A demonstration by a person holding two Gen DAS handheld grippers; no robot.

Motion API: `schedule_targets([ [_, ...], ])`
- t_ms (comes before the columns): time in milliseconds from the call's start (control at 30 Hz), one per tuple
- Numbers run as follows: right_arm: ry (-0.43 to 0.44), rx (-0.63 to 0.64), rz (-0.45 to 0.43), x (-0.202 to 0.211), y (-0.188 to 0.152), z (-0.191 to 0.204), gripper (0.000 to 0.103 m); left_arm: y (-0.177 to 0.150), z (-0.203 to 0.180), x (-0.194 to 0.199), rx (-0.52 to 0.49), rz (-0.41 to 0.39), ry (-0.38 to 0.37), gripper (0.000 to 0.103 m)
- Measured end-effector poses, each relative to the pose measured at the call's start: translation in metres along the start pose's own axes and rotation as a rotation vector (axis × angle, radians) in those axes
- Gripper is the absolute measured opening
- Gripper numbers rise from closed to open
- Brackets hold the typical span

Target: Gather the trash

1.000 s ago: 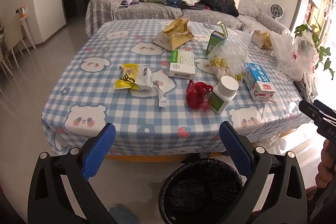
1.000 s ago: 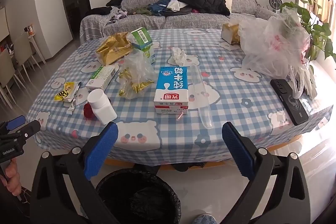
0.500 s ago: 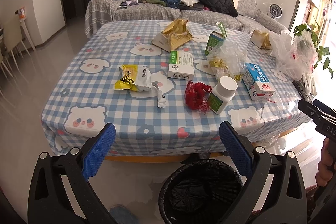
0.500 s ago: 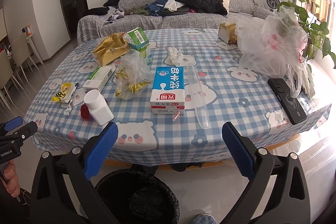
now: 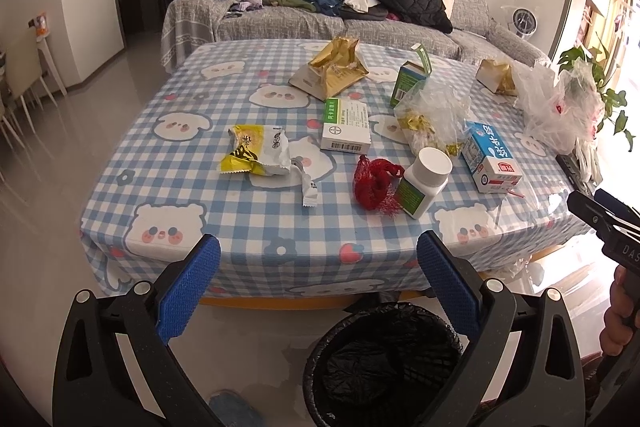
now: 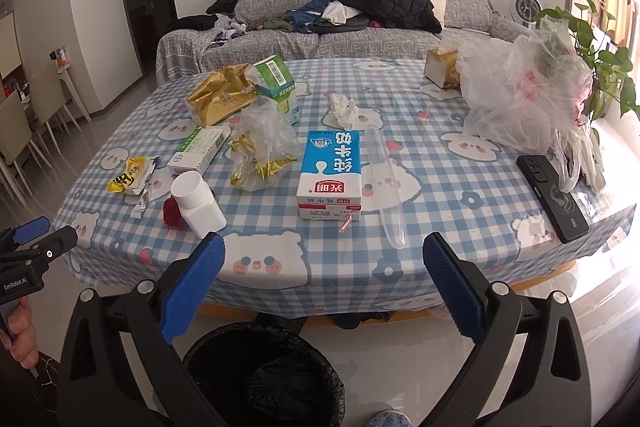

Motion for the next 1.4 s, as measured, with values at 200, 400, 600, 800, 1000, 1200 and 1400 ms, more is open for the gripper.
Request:
schedule_targets([
  [200, -0.001, -0.001, 0.0, 0.0, 0.0, 0.0, 0.095, -0.001, 0.004, -0.001, -0.012, 0.033, 0.018, 0.096],
  [400, -0.006, -0.004, 0.005, -0.002, 0.0, -0.002, 0.094, -0.001, 0.004, -0.001, -0.015, 0.026, 0.021, 0.096],
  [600, -0.009, -0.004, 0.016, -0.012, 0.002, 0.0, 0.093, 0.002, 0.009, -0.003, -0.016, 0.017, 0.031, 0.096],
  [800, -0.014, 0.001, 0.033, -0.03, 0.009, 0.006, 0.093, 0.015, 0.019, -0.023, 0.096, -0.018, -0.051, 0.096],
  [1000, -0.023, 0.011, 0.065, -0.059, 0.018, 0.011, 0.091, 0.037, 0.039, -0.049, 0.072, -0.05, 0.021, 0.096],
  [1200, -0.032, 0.016, 0.093, -0.089, 0.026, 0.014, 0.091, 0.052, 0.059, -0.091, 0.085, -0.001, 0.045, 0.096],
  [1400, -0.045, 0.004, 0.115, -0.113, 0.031, 0.012, 0.091, 0.06, 0.073, -0.13, 0.114, 0.07, 0.049, 0.096],
])
Point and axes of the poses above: each gripper's, at about its wrist camera, not at the fingertips, and x roughly against the way its jaws point, z to its left, y to its top, the point moved 7 cm from there along -x, roughly the way its jaws point, and after that the axes turned 6 degrees about -x, right-handed, at the moved point
